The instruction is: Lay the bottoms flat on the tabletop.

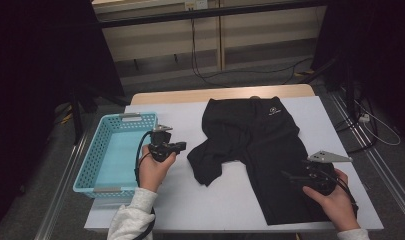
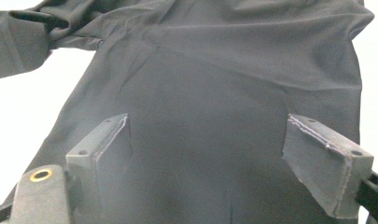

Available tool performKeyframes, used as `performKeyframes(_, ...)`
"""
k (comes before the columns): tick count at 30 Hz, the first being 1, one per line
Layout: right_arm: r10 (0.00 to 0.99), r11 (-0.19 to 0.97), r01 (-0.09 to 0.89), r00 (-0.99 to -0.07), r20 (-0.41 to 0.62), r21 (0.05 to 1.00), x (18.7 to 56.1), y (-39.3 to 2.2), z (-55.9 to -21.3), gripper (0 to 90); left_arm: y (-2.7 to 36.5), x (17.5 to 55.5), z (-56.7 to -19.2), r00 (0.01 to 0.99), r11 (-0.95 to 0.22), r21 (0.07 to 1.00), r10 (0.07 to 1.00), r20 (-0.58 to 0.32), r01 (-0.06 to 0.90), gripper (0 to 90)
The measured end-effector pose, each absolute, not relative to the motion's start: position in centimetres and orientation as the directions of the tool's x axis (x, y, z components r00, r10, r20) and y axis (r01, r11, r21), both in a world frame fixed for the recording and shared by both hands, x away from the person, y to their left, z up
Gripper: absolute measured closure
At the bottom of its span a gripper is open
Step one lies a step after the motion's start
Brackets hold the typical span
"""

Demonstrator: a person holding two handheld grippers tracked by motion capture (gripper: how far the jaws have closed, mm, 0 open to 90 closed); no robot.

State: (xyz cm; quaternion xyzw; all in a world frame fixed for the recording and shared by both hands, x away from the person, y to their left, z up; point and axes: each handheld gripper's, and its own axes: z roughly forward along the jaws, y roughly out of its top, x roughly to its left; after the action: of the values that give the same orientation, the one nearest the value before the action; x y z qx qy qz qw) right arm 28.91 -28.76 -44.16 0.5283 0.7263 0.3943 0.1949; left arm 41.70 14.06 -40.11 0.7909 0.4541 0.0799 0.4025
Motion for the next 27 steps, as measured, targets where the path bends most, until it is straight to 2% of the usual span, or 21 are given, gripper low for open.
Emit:
performKeyframes(3,0.918,0.136,0.61,-0.374,0.132,0.78,28.9,-28.5,-44.1,16.1,13.4,41.3,-40.3,0.586,-0.268,0.701,0.768,-0.258,0.661,62.5)
performKeyframes(5,0.916,0.139,0.609,-0.378,0.132,0.781,28.8,-28.5,-44.1,16.1,13.2,41.0,-40.4,0.589,-0.262,0.698,0.759,-0.277,0.667,45.5)
performKeyframes(11,0.917,0.115,0.601,-0.371,0.149,0.791,28.7,-28.6,-43.9,15.9,12.9,39.8,-40.9,0.598,-0.292,0.687,0.76,-0.256,0.666,28.4)
performKeyframes(17,0.915,0.118,0.595,-0.376,0.146,0.795,28.4,-28.5,-43.8,15.9,12.4,38.9,-42.6,0.617,-0.348,0.66,0.754,-0.225,0.666,21.8)
performKeyframes(19,0.913,0.117,0.594,-0.379,0.148,0.796,28.4,-28.5,-43.8,15.9,12.4,39.0,-43.2,0.616,-0.34,0.663,0.752,-0.234,0.667,14.0)
performKeyframes(22,0.911,0.117,0.592,-0.383,0.15,0.797,28.5,-28.3,-43.8,15.9,12.3,38.9,-43.7,0.663,-0.39,0.671,0.72,-0.204,0.63,12.3)
performKeyframes(25,0.909,0.124,0.593,-0.389,0.148,0.796,28.5,-28.2,-43.9,15.9,12.2,38.7,-43.9,0.682,-0.403,0.671,0.7,-0.212,0.623,13.6)
performKeyframes(27,0.909,0.127,0.594,-0.391,0.146,0.795,28.5,-28.2,-44.0,16.0,12.1,38.6,-44.1,0.676,-0.409,0.649,0.701,-0.226,0.641,23.8)
